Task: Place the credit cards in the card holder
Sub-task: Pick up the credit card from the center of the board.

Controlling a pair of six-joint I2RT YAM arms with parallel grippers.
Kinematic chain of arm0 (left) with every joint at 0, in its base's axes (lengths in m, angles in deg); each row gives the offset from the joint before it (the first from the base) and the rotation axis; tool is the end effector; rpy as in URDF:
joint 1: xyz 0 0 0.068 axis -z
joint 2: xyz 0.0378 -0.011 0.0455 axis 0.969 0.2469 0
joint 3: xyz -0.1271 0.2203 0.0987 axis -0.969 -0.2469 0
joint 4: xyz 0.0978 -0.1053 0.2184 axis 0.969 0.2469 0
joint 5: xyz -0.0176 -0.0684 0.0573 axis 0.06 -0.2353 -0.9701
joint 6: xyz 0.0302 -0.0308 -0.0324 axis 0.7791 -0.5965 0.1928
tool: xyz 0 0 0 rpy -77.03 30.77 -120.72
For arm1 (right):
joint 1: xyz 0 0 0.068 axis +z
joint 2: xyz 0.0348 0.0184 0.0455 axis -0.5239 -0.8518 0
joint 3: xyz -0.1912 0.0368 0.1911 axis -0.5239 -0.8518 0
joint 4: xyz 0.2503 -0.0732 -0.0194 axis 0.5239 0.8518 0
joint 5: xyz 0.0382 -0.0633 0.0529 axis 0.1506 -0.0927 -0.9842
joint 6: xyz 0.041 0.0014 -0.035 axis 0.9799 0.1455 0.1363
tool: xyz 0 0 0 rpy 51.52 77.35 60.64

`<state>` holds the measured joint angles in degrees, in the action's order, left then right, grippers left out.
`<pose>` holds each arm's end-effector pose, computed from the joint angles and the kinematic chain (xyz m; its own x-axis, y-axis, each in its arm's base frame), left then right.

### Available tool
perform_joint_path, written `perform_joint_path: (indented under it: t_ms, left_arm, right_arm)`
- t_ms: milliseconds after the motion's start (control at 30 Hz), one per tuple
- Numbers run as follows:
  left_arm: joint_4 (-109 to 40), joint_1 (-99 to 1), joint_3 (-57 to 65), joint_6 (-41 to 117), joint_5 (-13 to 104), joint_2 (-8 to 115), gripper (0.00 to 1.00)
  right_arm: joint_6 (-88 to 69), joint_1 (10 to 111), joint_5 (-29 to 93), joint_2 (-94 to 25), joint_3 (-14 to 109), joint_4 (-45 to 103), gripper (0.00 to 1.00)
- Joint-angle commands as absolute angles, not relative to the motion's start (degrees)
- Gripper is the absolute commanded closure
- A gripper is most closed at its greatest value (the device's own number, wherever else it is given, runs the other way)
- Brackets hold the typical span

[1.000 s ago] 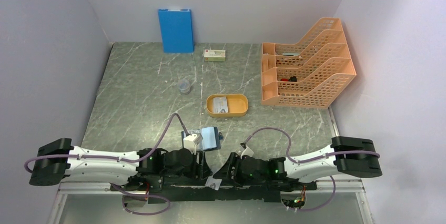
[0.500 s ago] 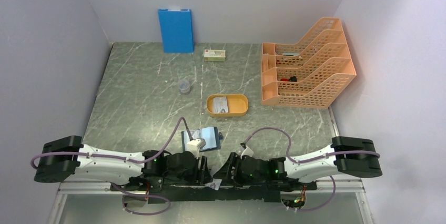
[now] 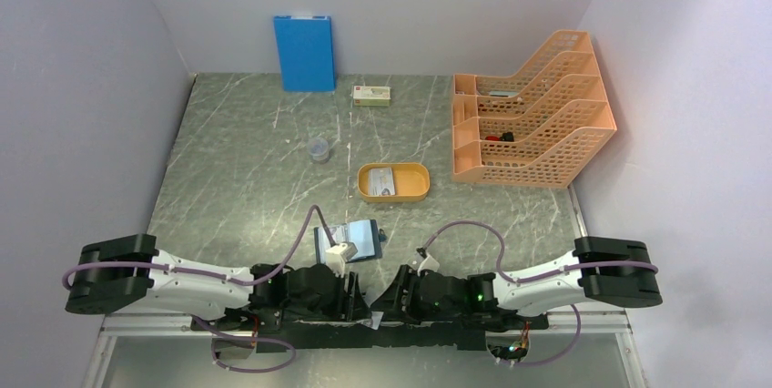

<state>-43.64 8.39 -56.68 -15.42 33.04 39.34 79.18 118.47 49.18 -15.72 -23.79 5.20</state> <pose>0.0215 -0.1819 0.1288 -0.9224 0.1099 -0.3703 0.3532 0.6283 -0.6932 0.0152 0.1675 0.1099 -0.9692 0.2458 -0.0125 0.1274 0.5443 0.8291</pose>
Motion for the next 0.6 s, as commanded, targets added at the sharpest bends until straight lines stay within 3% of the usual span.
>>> perform_joint_path:
  t_ms: [0,567]
  left_arm:
    - [-50.3,9.3,-60.1,-17.2,39.7,42.9,0.41]
    - [-60.9,10.3,-62.7,-19.7,40.5,47.5,0.64]
  right_arm:
    - [77.4,118.9,50.9,-17.6,-25.8,9.2,0.38]
    - [77.2,119.2,52.8,-16.9,-27.4,2.2,0.53]
